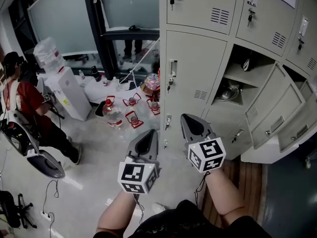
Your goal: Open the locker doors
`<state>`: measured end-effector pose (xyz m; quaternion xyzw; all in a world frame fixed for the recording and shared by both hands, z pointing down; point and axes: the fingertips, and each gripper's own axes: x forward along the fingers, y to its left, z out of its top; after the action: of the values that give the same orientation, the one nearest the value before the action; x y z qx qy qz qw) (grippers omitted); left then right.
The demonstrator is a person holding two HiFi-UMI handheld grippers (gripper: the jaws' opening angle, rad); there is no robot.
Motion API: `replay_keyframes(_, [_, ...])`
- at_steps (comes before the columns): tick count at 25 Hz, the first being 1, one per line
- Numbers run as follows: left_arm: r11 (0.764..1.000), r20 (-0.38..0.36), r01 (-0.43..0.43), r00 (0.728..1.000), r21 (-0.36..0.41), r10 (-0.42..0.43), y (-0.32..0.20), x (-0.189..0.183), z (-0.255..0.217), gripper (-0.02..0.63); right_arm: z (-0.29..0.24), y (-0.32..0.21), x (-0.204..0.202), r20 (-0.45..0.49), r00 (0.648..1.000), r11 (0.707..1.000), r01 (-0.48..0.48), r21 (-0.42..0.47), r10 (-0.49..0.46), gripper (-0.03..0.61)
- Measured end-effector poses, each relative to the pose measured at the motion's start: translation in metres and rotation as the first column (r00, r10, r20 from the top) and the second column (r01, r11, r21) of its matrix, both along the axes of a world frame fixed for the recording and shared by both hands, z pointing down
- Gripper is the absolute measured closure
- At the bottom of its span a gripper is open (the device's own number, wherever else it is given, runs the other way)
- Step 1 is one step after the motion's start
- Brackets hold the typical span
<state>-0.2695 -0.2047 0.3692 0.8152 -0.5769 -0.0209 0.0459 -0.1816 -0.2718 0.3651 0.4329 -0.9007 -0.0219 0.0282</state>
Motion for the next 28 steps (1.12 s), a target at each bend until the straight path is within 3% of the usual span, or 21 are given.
replay_keyframes(7, [1.000, -0.001, -0.021, 1.000, -0.003, 0.021, -0.010, -0.008, 0.002, 0.612, 0.001, -0.023, -0.010, 0.019, 0.998, 0.999, -0.051, -0.007, 0.052, 0.575])
replay_keyframes(19, [1.000, -0.012, -0.006, 1.000, -0.026, 0.006, -0.074, -0.040, 0.009, 0.612, 0.009, -0.113, -0.043, 0.035, 0.999, 0.999, -0.036, -0.041, 0.037, 0.463])
replay_keyframes(28, [0.999, -0.004, -0.008, 1.000, -0.035, 0.008, -0.140, -0.050, 0.015, 0.613, 0.016, -0.199, -0.054, 0.038, 0.996, 0.996, -0.078, -0.043, 0.080, 0.371])
